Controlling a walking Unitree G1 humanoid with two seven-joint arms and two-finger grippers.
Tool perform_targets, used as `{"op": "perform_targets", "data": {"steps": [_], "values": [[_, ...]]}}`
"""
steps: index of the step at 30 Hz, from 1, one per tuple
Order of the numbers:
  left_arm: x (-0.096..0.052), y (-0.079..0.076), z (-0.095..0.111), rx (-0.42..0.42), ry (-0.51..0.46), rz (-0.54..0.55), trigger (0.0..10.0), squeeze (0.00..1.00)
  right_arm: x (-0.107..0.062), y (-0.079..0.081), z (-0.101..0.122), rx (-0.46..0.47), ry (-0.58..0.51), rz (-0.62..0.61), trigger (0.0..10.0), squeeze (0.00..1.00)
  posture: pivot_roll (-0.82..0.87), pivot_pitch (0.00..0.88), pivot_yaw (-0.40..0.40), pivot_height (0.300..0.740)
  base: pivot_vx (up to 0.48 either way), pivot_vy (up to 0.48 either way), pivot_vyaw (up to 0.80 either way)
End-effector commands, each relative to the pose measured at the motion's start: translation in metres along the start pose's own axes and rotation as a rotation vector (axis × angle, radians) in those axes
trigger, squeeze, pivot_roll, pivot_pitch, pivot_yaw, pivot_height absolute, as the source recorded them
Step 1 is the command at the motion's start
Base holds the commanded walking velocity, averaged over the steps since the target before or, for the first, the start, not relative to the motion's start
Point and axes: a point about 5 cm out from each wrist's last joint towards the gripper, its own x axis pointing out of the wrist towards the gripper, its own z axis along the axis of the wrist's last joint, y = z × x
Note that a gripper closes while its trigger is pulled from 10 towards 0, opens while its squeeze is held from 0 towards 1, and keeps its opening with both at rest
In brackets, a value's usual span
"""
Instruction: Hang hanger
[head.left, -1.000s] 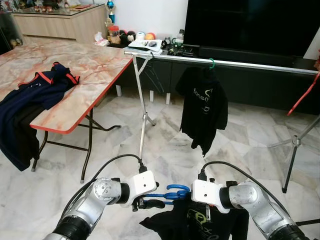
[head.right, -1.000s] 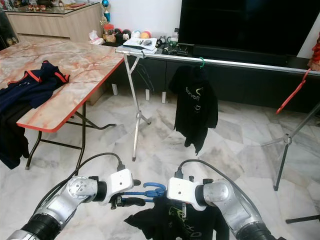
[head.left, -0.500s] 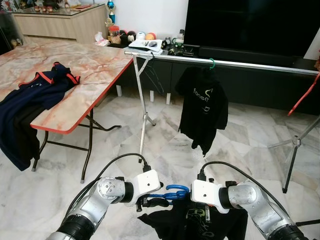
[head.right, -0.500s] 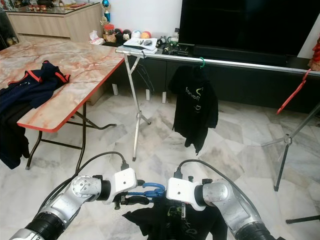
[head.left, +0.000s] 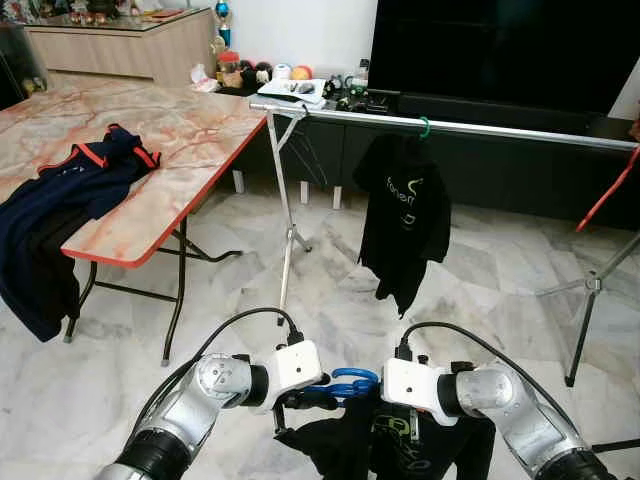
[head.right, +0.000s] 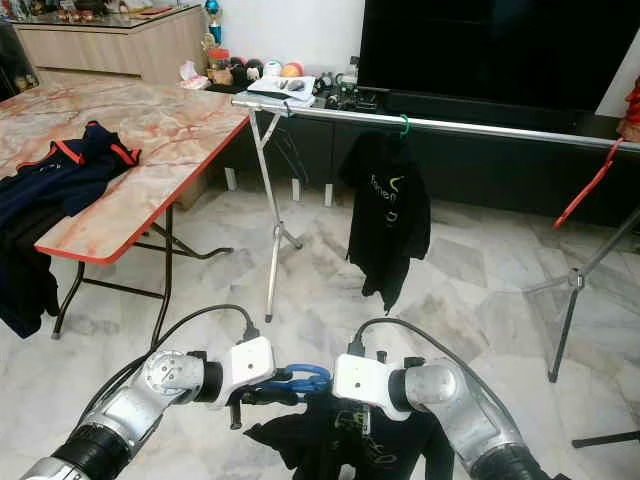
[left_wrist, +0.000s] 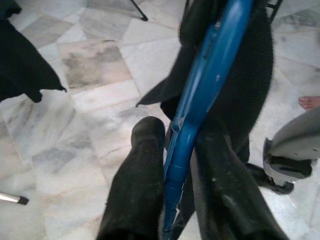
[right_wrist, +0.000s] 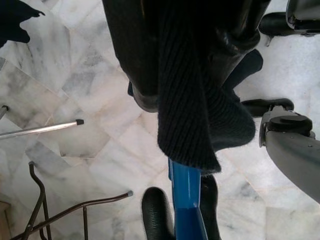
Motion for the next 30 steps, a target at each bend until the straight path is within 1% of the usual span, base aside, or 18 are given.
{"op": "perform_targets", "data": {"steps": [1,17,18,19,20,25,30], "values": [[0.001,0.003,0.009,0.012,-0.027,0.005,0.0,0.00,-0.001,-0.005,0.008,-0.015,-0.031,-0.020,10.0,0.00,0.07,0.016,0.000,0.740,0.000,0.000,0.00],[0.000,0.004,0.009,0.009,-0.028,0.020,0.0,0.00,-0.003,-0.002,0.004,-0.007,-0.018,0.005,10.0,0.00,0.07,0.017,0.001,0.740,0.000,0.000,0.00],[0.000,0.004,0.009,0.008,-0.028,0.021,0.0,0.00,-0.003,-0.002,0.004,-0.006,-0.017,0.007,10.0,0.24,0.07,0.017,0.000,0.740,0.000,0.000,0.00],[0.000,0.004,0.009,0.008,-0.028,0.022,0.0,0.00,-0.003,-0.002,0.004,-0.003,-0.017,0.007,10.0,0.88,0.07,0.017,0.000,0.740,0.000,0.000,0.00],[0.000,0.005,0.009,0.007,-0.028,0.023,0.0,0.00,-0.004,-0.002,0.004,0.002,-0.020,0.011,10.0,1.00,0.07,0.017,0.000,0.740,0.000,0.000,0.00],[0.000,0.005,0.009,0.006,-0.029,0.030,0.0,0.00,-0.007,0.001,0.003,-0.001,-0.020,0.042,10.0,1.00,0.06,0.016,-0.003,0.740,0.000,0.000,0.00],[-0.001,0.008,0.007,-0.003,-0.030,0.054,0.0,0.00,-0.010,0.005,-0.002,0.000,0.006,0.071,10.0,1.00,0.06,0.014,-0.006,0.740,0.000,0.000,0.00]]}}
